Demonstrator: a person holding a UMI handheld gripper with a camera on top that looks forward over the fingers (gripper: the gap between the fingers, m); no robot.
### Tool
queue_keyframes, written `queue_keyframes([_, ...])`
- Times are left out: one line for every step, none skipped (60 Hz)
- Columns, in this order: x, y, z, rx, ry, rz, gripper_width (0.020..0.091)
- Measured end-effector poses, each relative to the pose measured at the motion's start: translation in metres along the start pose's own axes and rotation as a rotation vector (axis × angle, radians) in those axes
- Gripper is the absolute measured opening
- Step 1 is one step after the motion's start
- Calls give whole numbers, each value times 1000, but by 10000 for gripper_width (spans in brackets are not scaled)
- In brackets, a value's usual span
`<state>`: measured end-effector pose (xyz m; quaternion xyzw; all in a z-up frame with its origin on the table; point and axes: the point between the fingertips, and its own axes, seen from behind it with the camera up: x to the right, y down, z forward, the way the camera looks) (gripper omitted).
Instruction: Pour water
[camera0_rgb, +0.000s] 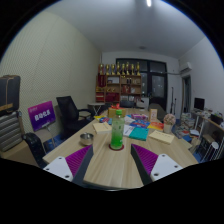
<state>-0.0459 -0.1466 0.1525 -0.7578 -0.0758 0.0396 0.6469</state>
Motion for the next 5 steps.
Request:
queue_keyframes([-1, -1, -8, 3, -3, 4, 837])
queue_keyframes([-3, -1, -15, 7, -6, 9, 839])
queue_keyframes([-4, -1, -22, 11, -8, 15, 839])
queue_keyframes([-7, -4, -25, 14, -6, 23, 838])
queue_keyframes([-6, -4, -33, 17, -9, 29, 836])
